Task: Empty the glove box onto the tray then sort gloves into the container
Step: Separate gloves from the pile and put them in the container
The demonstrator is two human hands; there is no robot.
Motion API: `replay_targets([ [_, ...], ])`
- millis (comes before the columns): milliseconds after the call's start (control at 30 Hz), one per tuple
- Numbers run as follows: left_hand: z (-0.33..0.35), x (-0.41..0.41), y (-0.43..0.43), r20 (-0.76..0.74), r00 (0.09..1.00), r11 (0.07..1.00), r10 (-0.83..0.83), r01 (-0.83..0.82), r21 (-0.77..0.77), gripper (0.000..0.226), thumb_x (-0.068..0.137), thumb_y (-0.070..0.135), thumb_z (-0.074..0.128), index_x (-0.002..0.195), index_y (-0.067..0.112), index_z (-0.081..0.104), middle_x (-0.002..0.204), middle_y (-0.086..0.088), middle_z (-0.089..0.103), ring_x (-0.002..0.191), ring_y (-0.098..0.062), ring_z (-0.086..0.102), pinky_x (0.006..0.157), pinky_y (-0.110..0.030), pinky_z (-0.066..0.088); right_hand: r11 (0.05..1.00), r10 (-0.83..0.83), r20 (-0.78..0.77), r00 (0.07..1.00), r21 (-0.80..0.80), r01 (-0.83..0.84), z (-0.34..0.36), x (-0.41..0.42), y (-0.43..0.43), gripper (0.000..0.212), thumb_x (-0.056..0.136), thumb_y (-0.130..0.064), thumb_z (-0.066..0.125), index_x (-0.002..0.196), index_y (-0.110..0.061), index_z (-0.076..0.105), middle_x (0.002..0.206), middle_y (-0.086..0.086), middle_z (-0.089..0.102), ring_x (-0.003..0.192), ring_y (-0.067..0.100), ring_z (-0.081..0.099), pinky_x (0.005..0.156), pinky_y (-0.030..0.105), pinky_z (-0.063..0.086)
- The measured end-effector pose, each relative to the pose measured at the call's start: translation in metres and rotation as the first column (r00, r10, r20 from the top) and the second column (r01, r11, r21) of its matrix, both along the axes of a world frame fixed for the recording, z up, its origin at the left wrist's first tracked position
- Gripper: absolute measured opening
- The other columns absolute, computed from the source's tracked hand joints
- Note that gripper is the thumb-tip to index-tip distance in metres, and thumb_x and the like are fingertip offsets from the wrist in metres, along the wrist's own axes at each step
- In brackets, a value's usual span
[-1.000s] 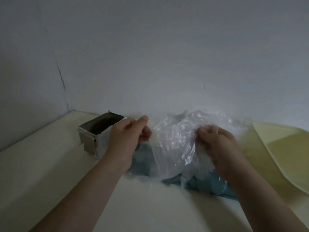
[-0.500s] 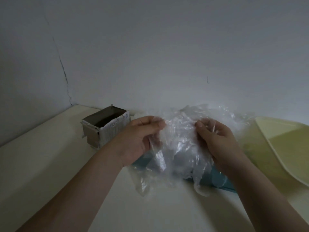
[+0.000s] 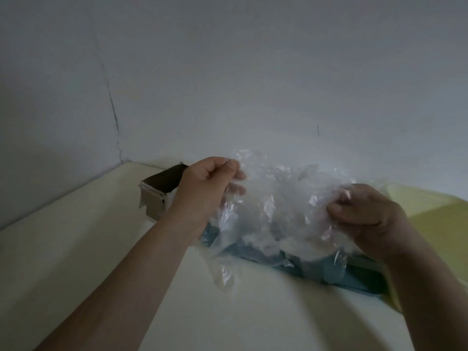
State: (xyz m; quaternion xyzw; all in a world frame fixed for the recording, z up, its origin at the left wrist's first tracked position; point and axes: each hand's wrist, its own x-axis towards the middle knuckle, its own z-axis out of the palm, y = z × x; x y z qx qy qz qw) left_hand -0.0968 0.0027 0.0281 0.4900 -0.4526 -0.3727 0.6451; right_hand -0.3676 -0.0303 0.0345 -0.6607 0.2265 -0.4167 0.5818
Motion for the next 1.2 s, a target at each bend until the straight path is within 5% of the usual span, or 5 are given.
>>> replay_targets([
  [233,0.013,-0.014,0.019,0.136,0.99,0.999,0.038,-0.038,0.001,0.006,0.1,0.012,0.067,0.105,0.015,0.071,0.094,-0.001,0.08,0.074,-0.023,0.077,0.05,-0.027,0.053,0.997,0.059,-0.174,0.983,-0.042,-0.068,0.016,0.0,0.02,0.047,0.066,-0.049,0.091,0.075,-0.007,0.072,0.071,0.017,0.062,0.062,0.028,0.058,0.062,0.033,0.046],
  [467,0.018,-0.021,0.035,-0.179,0.856,0.866,-0.485,0.498,0.038,0.036,0.078,0.002,0.068,0.113,-0.005,0.06,0.119,-0.031,0.061,0.116,-0.04,0.068,0.097,-0.054,0.046,0.975,-0.218,-0.14,0.966,-0.071,0.209,0.013,0.006,0.036,0.019,0.083,-0.015,0.075,0.098,-0.005,0.079,0.107,0.008,0.076,0.098,0.022,0.073,0.086,0.033,0.054],
  [667,0.02,-0.033,0.04,0.011,0.885,0.885,-0.465,0.465,0.016,0.012,0.092,-0.004,0.067,0.088,0.003,0.058,0.08,-0.004,0.073,0.071,-0.012,0.071,0.064,-0.021,0.055,0.984,-0.057,0.023,0.998,0.168,0.052,0.014,0.005,0.04,0.007,0.078,-0.003,0.069,0.071,-0.003,0.069,0.056,0.001,0.057,0.042,0.008,0.048,0.041,0.017,0.038],
  [1033,-0.016,-0.004,0.038,0.453,0.865,0.964,-0.217,0.118,0.237,0.018,0.101,0.03,0.066,0.097,0.014,0.073,0.061,-0.002,0.065,0.046,-0.019,0.046,0.042,-0.021,0.035,0.889,-0.396,-0.041,0.917,0.231,0.394,0.031,-0.007,0.027,0.018,0.092,0.004,0.058,0.078,-0.006,0.066,0.064,0.007,0.061,0.044,0.014,0.055,0.04,0.019,0.044],
  [1200,0.001,-0.018,0.03,-0.019,0.92,0.854,-0.391,0.37,0.365,0.065,0.078,0.072,0.071,0.093,0.008,0.074,0.09,-0.015,0.072,0.075,-0.031,0.069,0.076,-0.039,0.057,0.978,-0.193,-0.127,0.973,0.057,0.202,0.039,-0.008,0.026,0.012,0.098,0.0,0.058,0.095,0.002,0.07,0.068,0.001,0.068,0.053,0.011,0.058,0.045,0.019,0.045],
])
